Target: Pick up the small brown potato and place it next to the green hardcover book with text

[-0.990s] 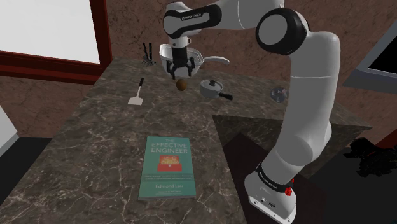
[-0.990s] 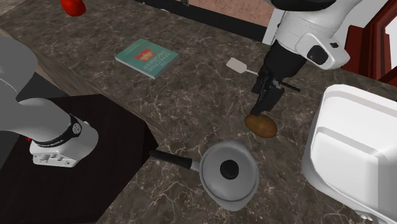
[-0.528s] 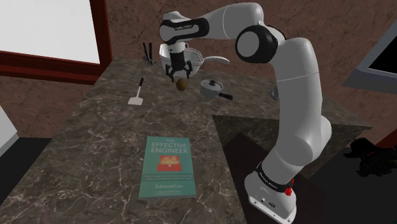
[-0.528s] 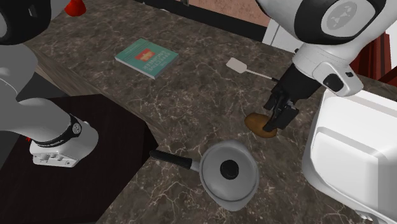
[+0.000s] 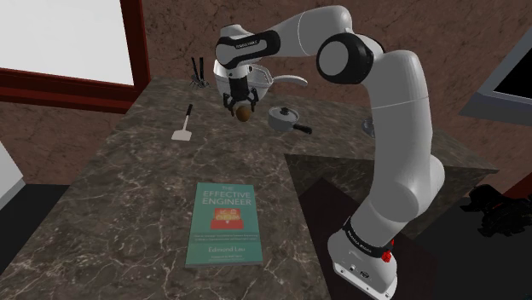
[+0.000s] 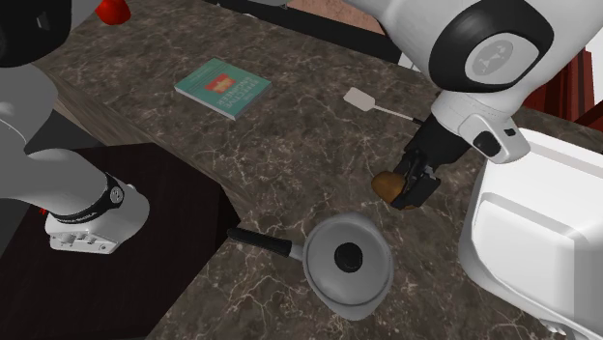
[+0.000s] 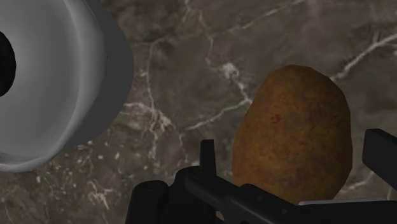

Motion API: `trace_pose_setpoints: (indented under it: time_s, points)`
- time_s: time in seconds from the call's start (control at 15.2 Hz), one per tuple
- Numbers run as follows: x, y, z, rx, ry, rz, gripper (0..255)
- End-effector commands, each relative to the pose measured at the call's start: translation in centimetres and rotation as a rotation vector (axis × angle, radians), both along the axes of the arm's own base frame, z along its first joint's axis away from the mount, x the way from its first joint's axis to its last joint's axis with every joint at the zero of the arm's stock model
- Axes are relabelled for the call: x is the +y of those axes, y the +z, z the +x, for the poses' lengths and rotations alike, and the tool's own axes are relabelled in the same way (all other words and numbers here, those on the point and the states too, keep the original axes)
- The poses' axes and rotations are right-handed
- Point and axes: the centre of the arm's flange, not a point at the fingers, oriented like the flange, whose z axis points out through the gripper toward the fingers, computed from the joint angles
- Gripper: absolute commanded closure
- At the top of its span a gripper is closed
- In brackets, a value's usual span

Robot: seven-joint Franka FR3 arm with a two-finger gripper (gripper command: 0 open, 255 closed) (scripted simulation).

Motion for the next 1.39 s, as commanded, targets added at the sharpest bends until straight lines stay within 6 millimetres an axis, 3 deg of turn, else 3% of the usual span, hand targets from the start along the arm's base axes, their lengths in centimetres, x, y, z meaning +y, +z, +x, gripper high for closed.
trace_pose_setpoints:
  time_s: [0.0, 0.2, 0.26, 0.86, 1.32]
  points:
    - [0.0, 0.0, 0.0, 0.0, 0.0, 0.0, 0]
    - [0.0, 0.0, 0.0, 0.0, 0.0, 0.0, 0]
    - [0.0, 0.0, 0.0, 0.0, 0.0, 0.0, 255]
    - [0.0, 0.0, 0.0, 0.0, 0.0, 0.0, 255]
    - [0.0, 3.7, 0.0, 0.0, 0.0, 0.0, 255]
